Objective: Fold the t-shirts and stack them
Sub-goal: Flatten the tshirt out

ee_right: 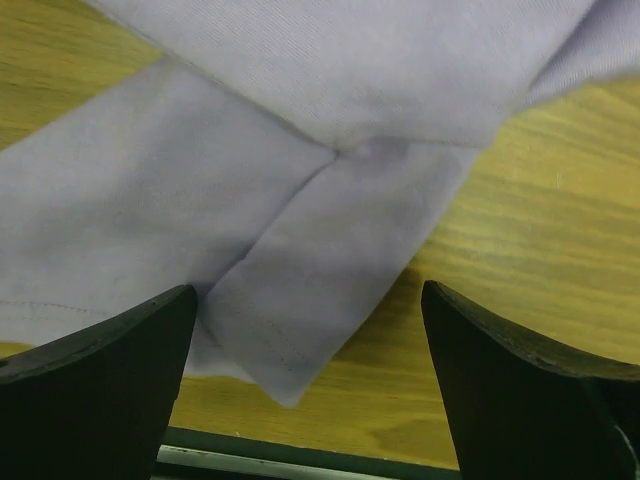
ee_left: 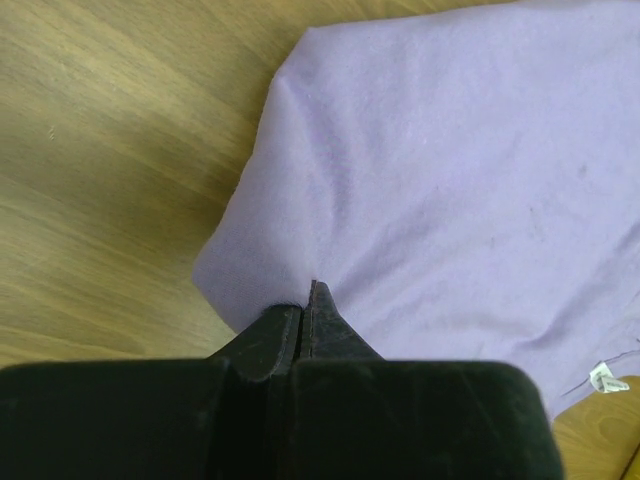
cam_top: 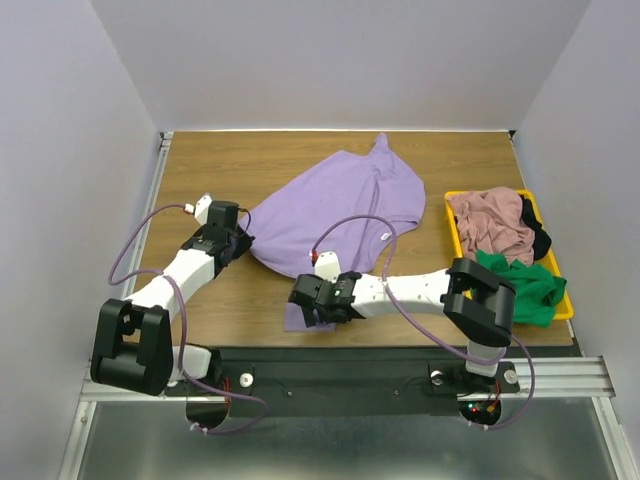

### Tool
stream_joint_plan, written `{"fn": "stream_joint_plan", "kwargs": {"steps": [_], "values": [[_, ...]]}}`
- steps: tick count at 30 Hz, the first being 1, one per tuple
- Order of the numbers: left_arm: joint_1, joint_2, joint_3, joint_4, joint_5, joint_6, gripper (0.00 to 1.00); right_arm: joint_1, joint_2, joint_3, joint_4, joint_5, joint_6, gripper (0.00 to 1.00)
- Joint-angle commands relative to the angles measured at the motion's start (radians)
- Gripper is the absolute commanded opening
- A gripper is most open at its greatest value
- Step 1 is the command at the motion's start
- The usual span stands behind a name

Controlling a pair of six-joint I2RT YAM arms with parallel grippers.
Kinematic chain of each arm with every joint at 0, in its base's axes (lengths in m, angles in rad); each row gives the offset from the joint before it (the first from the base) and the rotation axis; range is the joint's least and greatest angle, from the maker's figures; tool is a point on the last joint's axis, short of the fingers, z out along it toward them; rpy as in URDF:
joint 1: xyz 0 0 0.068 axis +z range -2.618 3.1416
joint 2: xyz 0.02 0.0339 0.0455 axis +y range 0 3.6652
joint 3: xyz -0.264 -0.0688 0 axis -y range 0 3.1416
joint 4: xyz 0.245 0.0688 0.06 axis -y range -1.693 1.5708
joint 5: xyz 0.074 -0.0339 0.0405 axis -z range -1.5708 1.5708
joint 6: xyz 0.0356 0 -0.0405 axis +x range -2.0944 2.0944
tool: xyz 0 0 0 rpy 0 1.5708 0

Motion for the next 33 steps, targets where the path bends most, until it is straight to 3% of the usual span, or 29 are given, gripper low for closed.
{"fn": "stream_joint_plan", "kwargs": {"steps": [1,3,5,6,7,8,10,14,19,24,30,33], "values": [[-0.008,-0.025,-0.016,-0.004,-0.027,-0.006,0.00,0.005,0.006,-0.002,-0.089,0.073,0.180,1.00],[-0.009,-0.025,-0.019,-0.004,-0.025,-0.004,0.00,0.005,0.008,-0.016,-0.089,0.075,0.214,0.98],[-0.008,-0.028,-0.019,-0.005,-0.030,-0.004,0.00,0.005,-0.003,-0.036,-0.090,0.094,0.231,0.71],[-0.008,-0.031,-0.015,-0.008,-0.030,-0.004,0.00,0.005,-0.021,-0.042,-0.090,0.108,0.246,0.47],[-0.008,-0.039,-0.012,-0.011,-0.033,-0.006,0.00,0.004,-0.033,-0.047,-0.090,0.139,0.246,0.29],[-0.008,-0.045,-0.004,-0.015,-0.031,-0.006,0.00,0.002,-0.047,-0.058,-0.090,0.159,0.249,0.23],[-0.009,-0.066,0.010,-0.021,-0.036,-0.004,0.00,-0.029,-0.101,-0.070,-0.090,0.206,0.244,0.00],[-0.011,-0.120,0.109,-0.094,-0.065,0.005,0.00,-0.154,-0.236,-0.043,-0.107,0.320,0.115,0.00],[-0.032,-0.259,0.295,-0.189,-0.152,0.017,0.00,-0.196,-0.452,0.109,-0.147,0.528,-0.064,0.00],[-0.043,-0.369,0.552,-0.228,-0.179,0.063,0.00,-0.196,-0.543,0.476,-0.141,0.650,-0.403,0.00],[-0.044,-0.445,0.793,-0.226,-0.151,0.126,0.00,-0.196,-0.518,0.896,-0.034,0.506,-0.795,0.00],[-0.044,-0.458,0.948,-0.223,-0.064,0.178,0.00,-0.196,-0.498,1.055,-0.034,0.244,-0.899,0.01]]}}
